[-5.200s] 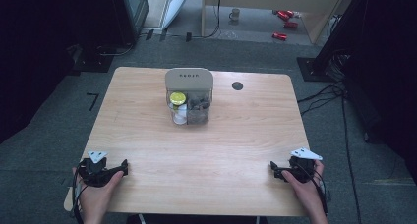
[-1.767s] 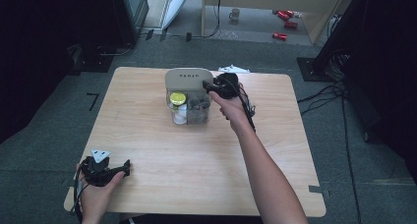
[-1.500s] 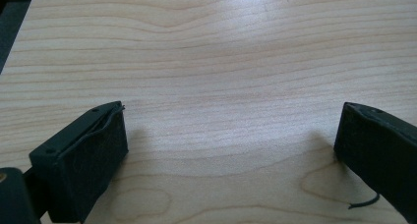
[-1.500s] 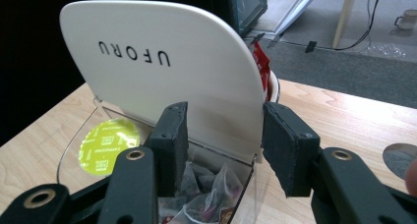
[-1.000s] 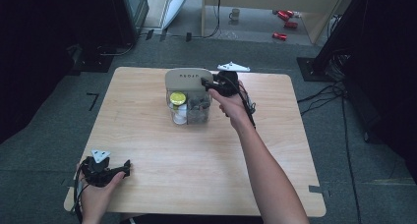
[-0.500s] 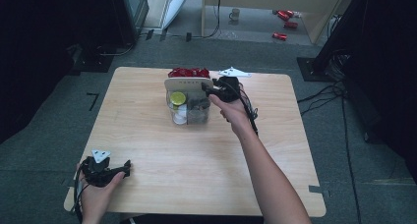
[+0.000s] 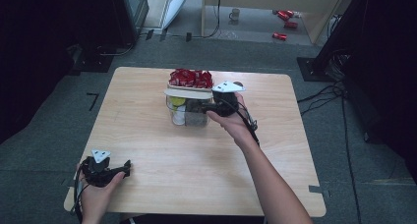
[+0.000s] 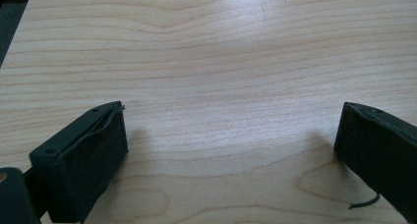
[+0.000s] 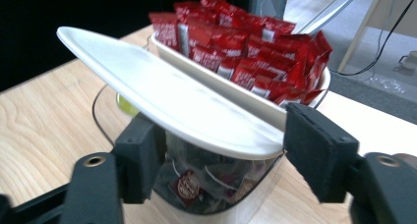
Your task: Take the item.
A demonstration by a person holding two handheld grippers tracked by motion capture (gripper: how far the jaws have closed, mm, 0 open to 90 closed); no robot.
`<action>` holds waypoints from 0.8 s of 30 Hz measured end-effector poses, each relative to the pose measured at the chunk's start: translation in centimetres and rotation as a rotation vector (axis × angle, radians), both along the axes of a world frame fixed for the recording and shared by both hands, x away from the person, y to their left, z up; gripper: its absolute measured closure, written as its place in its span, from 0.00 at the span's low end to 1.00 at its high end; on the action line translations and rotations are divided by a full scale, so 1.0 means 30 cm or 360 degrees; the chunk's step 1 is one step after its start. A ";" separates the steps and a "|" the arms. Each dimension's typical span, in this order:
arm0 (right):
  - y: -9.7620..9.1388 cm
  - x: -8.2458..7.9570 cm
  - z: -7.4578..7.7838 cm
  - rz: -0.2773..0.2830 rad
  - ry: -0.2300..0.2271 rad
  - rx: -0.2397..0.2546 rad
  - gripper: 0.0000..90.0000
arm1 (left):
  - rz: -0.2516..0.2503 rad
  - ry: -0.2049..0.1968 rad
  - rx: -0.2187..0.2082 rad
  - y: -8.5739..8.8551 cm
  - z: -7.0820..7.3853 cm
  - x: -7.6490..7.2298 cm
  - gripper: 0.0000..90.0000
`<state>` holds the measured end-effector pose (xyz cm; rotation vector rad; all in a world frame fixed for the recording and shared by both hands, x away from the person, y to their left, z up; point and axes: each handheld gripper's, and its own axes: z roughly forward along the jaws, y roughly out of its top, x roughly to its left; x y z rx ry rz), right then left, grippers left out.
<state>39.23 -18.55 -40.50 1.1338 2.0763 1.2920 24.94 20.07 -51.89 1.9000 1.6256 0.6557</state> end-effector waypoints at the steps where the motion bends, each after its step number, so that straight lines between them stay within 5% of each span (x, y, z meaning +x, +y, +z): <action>1: -0.002 -0.002 -0.007 -0.0003 0.0042 0.0000 0.34 | 0.0000 0.0001 0.0000 0.000 0.000 0.000 0.00; 11: -0.111 0.012 -0.102 -0.0066 0.0217 0.0111 0.34 | -0.0004 0.0001 0.0000 -0.003 0.000 -0.001 0.00; 13: -0.138 0.018 -0.117 -0.0113 0.0230 0.0067 0.35 | -0.0004 0.0002 0.0000 -0.003 0.000 -0.001 0.00; 24: -0.164 0.029 -0.081 -0.0191 0.0176 0.0158 0.44 | -0.0005 0.0002 0.0000 -0.003 0.000 -0.001 0.00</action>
